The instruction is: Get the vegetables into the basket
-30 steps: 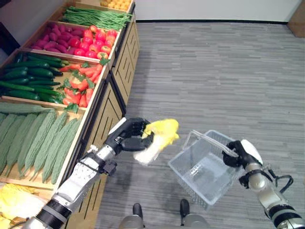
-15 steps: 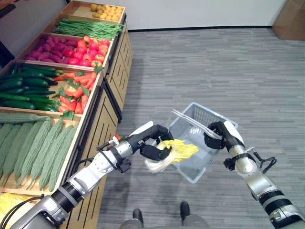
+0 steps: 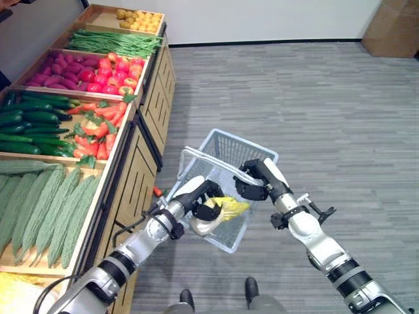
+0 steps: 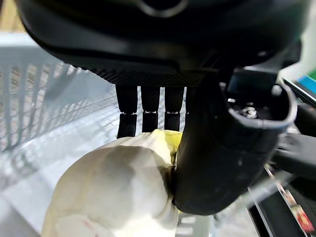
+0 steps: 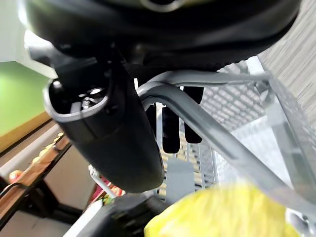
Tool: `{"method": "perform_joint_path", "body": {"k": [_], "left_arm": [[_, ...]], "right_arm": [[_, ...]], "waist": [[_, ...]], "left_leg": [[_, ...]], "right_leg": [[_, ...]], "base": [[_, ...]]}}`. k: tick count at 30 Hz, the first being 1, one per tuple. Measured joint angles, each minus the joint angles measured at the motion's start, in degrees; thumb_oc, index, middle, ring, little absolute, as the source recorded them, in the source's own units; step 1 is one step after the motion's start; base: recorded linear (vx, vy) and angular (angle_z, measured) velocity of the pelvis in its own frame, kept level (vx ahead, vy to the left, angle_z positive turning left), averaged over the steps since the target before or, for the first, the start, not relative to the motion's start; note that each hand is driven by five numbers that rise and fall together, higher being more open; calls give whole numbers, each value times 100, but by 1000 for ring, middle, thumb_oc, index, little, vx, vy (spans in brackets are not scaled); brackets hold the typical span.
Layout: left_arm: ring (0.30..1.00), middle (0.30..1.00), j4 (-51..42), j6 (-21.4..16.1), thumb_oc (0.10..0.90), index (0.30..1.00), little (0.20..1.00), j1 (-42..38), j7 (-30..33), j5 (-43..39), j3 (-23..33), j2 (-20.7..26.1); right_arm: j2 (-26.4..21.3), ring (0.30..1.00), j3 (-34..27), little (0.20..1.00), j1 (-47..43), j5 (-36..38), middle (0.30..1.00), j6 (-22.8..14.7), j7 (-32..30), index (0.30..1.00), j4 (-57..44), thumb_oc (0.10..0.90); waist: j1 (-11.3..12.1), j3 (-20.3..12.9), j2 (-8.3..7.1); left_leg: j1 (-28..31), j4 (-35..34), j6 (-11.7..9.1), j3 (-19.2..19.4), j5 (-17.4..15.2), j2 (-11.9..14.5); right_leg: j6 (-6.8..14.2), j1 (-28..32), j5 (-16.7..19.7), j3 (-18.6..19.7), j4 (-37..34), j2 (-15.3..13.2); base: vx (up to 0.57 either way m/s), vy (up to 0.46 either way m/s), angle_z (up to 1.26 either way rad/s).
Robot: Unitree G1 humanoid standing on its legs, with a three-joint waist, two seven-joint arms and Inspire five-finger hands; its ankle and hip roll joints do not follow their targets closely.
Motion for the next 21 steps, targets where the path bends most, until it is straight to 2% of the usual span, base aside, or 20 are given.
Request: {"method": "perform_joint_path", "body": {"k": [5, 15, 21], "left_arm": [[1000, 1000, 71, 160, 900, 1000, 1000, 0, 480, 586, 9, -24], [1000, 1000, 89, 241, 900, 1000, 1000, 43, 723, 735, 208, -26], [1000, 1000, -1272, 151, 900, 1000, 1000, 1033, 496, 39, 378, 106]], "right_arm": [[-175, 300, -68, 300, 5, 235, 300, 0, -15, 300, 1, 400], [-245, 300, -93, 300, 437, 240, 300, -1, 2, 300, 8, 400], [-185, 300, -658, 300, 956, 113, 300, -15, -79, 300, 213, 400]], "waist": [[-20, -20, -34], [3, -20, -34], [46, -20, -34]], "left_leg": [[5, 0, 0, 12, 0, 10], [31, 0, 0, 17, 0, 21], [42, -1, 0, -1, -1, 20]], "right_leg": [[1, 1, 5, 10, 0, 9], [1, 29, 5, 11, -3, 17], [2, 59, 4, -12, -14, 13]], "base": [[0, 0, 0], [0, 0, 0], [-1, -2, 1]]}}
